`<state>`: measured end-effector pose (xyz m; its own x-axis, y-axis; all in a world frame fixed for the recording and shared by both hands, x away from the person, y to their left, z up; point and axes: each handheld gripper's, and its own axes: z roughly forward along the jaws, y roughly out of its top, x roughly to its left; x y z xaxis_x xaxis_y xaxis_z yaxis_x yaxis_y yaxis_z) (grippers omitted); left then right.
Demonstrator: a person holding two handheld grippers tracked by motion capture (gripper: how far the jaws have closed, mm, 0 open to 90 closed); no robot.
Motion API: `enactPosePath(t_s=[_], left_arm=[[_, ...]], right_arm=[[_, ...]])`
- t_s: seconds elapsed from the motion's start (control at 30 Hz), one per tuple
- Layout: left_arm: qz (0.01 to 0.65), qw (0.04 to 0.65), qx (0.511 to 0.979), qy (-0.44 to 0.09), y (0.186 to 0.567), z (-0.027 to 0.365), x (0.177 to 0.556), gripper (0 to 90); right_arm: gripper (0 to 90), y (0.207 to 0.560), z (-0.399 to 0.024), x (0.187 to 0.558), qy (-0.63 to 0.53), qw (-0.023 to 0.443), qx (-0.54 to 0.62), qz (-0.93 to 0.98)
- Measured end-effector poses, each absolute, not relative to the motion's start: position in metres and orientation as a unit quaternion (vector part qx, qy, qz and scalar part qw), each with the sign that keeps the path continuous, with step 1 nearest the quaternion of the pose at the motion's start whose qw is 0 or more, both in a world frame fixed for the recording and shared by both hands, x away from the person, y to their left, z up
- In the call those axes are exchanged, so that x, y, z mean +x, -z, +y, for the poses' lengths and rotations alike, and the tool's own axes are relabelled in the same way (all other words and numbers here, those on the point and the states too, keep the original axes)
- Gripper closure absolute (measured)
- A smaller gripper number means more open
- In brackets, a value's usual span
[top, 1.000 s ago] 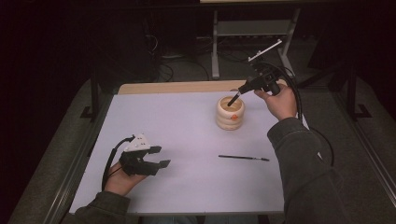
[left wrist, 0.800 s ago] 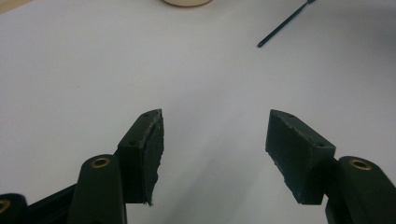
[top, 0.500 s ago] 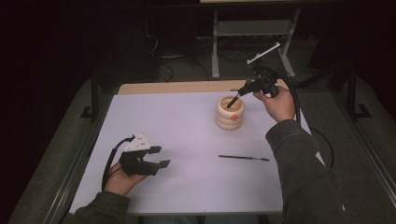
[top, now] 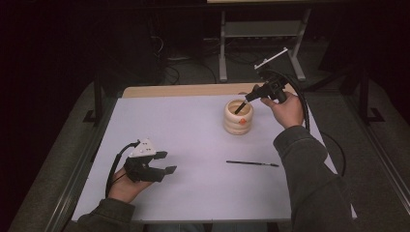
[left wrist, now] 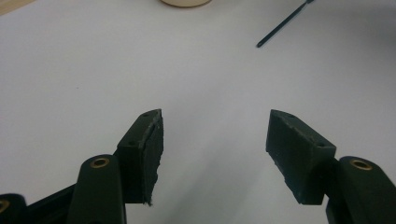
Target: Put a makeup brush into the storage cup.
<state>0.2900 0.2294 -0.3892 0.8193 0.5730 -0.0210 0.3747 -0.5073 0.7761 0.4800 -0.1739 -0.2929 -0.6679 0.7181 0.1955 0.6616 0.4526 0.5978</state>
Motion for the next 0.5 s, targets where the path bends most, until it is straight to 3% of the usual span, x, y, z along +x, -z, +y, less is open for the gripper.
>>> enactPosePath(t_s=[0.5], left_arm=[[0.275,0.412,0.860,-0.120,0.3891,0.2294,0.2900,36.4]], right_arm=[[76.1,0.3028,-0.1666,0.4825,-0.317,0.044,0.407,0.855]])
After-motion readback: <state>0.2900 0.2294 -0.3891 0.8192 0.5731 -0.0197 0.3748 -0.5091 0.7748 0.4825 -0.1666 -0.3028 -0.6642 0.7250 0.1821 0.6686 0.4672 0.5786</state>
